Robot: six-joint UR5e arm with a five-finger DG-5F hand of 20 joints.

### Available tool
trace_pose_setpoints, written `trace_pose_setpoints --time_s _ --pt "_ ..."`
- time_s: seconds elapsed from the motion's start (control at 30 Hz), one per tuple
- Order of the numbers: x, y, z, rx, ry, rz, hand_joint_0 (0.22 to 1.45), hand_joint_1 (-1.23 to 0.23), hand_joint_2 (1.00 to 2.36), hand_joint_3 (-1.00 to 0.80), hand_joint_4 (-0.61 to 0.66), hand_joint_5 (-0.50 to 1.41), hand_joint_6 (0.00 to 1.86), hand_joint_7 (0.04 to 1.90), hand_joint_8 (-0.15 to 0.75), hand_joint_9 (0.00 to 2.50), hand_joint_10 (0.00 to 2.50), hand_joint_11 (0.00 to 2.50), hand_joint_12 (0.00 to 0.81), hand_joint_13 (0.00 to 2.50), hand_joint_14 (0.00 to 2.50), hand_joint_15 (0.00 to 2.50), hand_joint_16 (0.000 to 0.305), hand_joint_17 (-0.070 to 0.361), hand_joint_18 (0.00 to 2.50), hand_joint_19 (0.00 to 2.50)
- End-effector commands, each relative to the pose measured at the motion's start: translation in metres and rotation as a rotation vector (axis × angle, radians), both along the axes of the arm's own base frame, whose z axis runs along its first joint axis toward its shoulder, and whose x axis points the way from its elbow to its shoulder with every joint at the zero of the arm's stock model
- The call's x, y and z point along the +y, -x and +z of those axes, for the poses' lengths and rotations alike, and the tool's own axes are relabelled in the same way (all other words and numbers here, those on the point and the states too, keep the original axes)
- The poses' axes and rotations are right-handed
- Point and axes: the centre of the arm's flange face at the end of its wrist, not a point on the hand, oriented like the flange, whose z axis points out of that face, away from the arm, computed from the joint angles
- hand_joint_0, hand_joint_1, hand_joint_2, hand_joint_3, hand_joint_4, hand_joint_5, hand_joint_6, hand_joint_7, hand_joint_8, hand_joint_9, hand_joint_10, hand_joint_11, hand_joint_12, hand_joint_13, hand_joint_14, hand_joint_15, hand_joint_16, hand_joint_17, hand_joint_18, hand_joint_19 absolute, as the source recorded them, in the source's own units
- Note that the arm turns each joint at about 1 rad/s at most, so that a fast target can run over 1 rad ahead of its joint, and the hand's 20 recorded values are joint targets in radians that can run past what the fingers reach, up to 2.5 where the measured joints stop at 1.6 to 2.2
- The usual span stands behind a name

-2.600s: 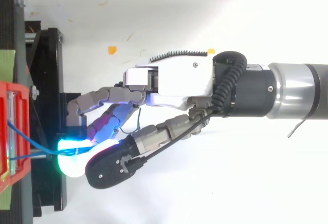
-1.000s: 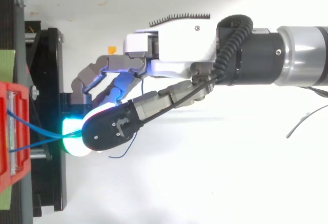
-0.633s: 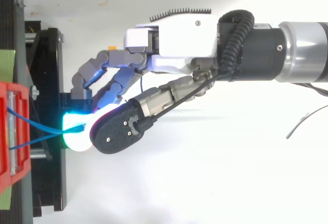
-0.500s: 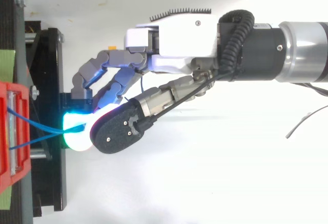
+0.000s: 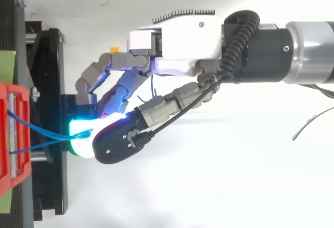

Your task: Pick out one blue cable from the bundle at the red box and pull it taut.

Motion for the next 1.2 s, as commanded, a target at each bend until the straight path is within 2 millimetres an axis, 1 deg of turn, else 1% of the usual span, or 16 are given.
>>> trace_pose_setpoints --time_s 0.0,0.17,0.27,0.3,0.4,0.53,0.73,0.8,0.87,0.93,0.97,1.0,1.07,1.17 --pt "-0.002 0.001 0.002 0.013 0.000 -0.002 0.62 -0.75 1.03 -0.12 -0.07 -0.15 0.95 0.94 0.242 0.97 0.03 0.61 0.305 0.73 0.01 0.30 0.039 0.087 0.57 0.51" --pt "-0.002 0.001 0.002 0.020 0.002 -0.002 0.64 -0.77 1.02 -0.17 -0.09 -0.16 0.96 0.94 0.240 0.97 0.02 0.63 0.303 0.74 0.01 0.30 0.038 0.086 0.58 0.51" --pt "-0.006 0.002 0.002 0.024 0.002 0.001 0.67 -0.78 1.02 -0.25 -0.09 -0.16 0.96 0.96 0.243 0.98 0.03 0.62 0.300 0.75 0.01 0.30 0.038 0.086 0.58 0.51" --pt "-0.006 0.002 0.002 0.025 0.002 0.004 0.68 -0.79 1.02 -0.30 -0.09 -0.16 0.96 0.97 0.244 0.98 0.02 0.62 0.299 0.75 0.01 0.30 0.038 0.086 0.59 0.50" --pt "-0.006 0.002 0.003 0.028 0.003 0.014 0.69 -0.80 1.01 -0.37 -0.10 -0.16 0.96 0.99 0.239 0.99 0.03 0.62 0.296 0.75 0.01 0.30 0.038 0.085 0.59 0.49" --pt "-0.009 0.003 0.004 0.030 0.002 0.014 0.72 -0.79 1.00 -0.48 -0.15 -0.16 0.95 1.06 0.236 1.00 0.02 0.63 0.295 0.76 0.01 0.29 0.038 0.084 0.61 0.48" --pt "-0.010 0.002 0.007 0.025 0.002 0.015 0.71 -0.79 1.00 -0.50 -0.18 -0.15 0.96 1.06 0.231 1.01 0.02 0.63 0.292 0.77 0.01 0.30 0.037 0.083 0.62 0.49" --pt "-0.011 0.002 0.007 0.023 0.003 0.015 0.70 -0.78 1.00 -0.50 -0.17 -0.15 0.96 1.05 0.231 1.01 0.03 0.63 0.292 0.77 0.01 0.30 0.037 0.083 0.62 0.50" --pt "-0.010 0.001 0.008 0.022 0.003 0.017 0.68 -0.77 1.00 -0.50 -0.12 -0.15 0.96 1.02 0.230 1.01 0.02 0.63 0.292 0.78 0.02 0.31 0.037 0.082 0.62 0.51" --pt "-0.010 0.001 0.008 0.022 0.003 0.017 0.62 -0.77 1.00 -0.50 -0.03 -0.15 0.95 0.93 0.226 1.01 0.03 0.63 0.292 0.78 0.01 0.31 0.037 0.082 0.62 0.52" --pt "-0.011 0.002 0.008 0.022 0.003 0.017 0.62 -0.77 1.00 -0.50 -0.01 -0.15 0.94 0.92 0.227 1.01 0.03 0.64 0.294 0.78 0.01 0.32 0.037 0.083 0.62 0.52" --pt "-0.011 0.001 0.009 0.022 0.003 0.017 0.57 -0.76 1.00 -0.50 0.03 -0.14 0.94 0.84 0.232 1.01 0.03 0.63 0.299 0.78 0.01 0.31 0.037 0.084 0.62 0.51" --pt "-0.013 0.002 0.010 0.023 0.003 0.017 0.53 -0.76 1.00 -0.50 0.05 -0.15 0.92 0.88 0.238 1.01 0.02 0.63 0.309 0.79 0.01 0.31 0.039 0.088 0.63 0.51" --pt "-0.012 0.002 0.008 0.030 0.003 0.020 0.48 -0.72 1.00 -0.50 0.07 -0.15 0.92 0.83 0.250 1.00 0.02 0.61 0.324 0.79 0.01 0.32 0.042 0.095 0.65 0.51"
